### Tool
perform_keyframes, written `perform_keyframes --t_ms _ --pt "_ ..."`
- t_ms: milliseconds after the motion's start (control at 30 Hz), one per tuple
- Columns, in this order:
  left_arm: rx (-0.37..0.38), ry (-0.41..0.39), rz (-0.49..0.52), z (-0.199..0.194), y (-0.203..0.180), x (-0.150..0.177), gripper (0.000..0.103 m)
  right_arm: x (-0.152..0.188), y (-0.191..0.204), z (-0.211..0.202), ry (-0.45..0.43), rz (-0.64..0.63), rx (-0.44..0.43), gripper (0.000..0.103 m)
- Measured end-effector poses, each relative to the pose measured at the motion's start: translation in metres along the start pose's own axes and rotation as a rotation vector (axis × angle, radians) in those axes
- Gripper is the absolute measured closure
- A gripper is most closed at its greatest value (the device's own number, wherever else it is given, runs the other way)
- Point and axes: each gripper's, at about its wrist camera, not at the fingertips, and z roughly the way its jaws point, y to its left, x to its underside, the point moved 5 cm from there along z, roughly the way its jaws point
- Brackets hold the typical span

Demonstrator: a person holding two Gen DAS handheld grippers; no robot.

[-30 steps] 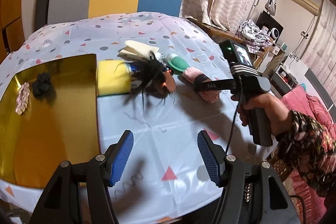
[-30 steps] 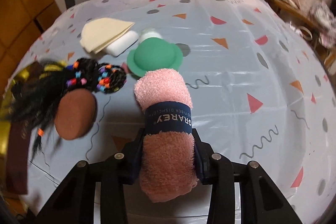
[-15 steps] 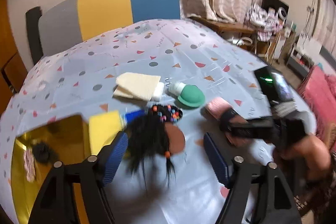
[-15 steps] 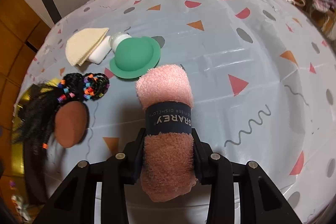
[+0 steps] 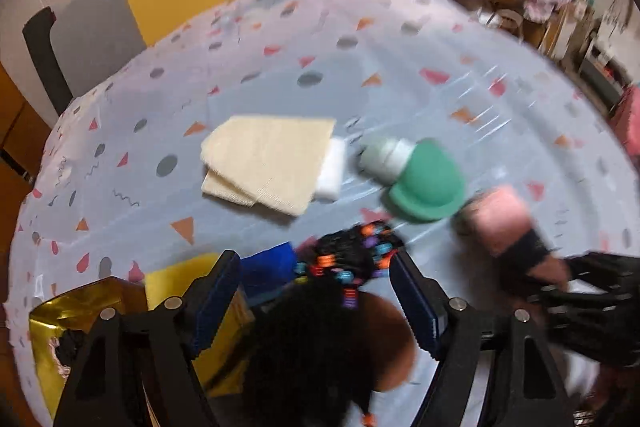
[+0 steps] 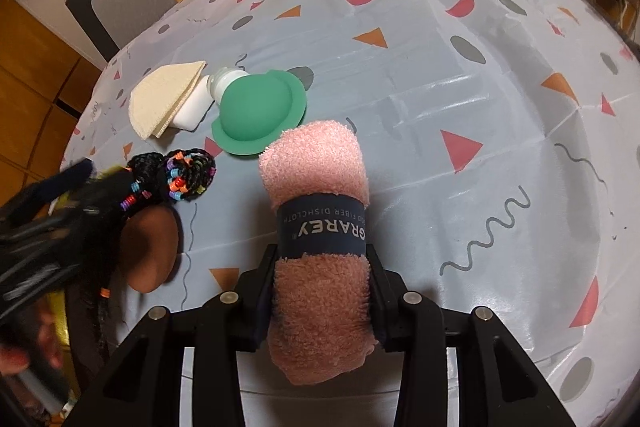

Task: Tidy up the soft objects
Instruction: 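Grasp the black beaded wig with the left tool while the right tool holds the towel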

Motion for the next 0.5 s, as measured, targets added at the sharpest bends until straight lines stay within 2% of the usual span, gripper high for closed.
perform_keyframes --t_ms 67,300,367,467,500 --pt "-0.021 0.023 0.002 0.010 0.005 0.004 0.025 0.000 -0.001 0.000 0.002 0.012 -0.011 0.061" --pt "0.069 0.037 -0.052 0.023 0.004 0.015 0.025 0.000 -0.002 -0.002 0.002 0.011 -0.013 0.061" --pt "0.066 0.025 -0.050 0.023 0.000 0.015 0.025 0.000 -0.001 -0.001 0.002 0.008 -0.011 0.061" --pt "0.049 0.005 -0.022 0.021 -0.008 0.016 0.036 0.000 -0.001 -0.001 0.002 0.010 -0.013 0.061" --pt "0.048 -0.001 -0.016 0.020 -0.009 0.015 0.047 0.000 -0.001 0.000 0.003 0.011 -0.015 0.061"
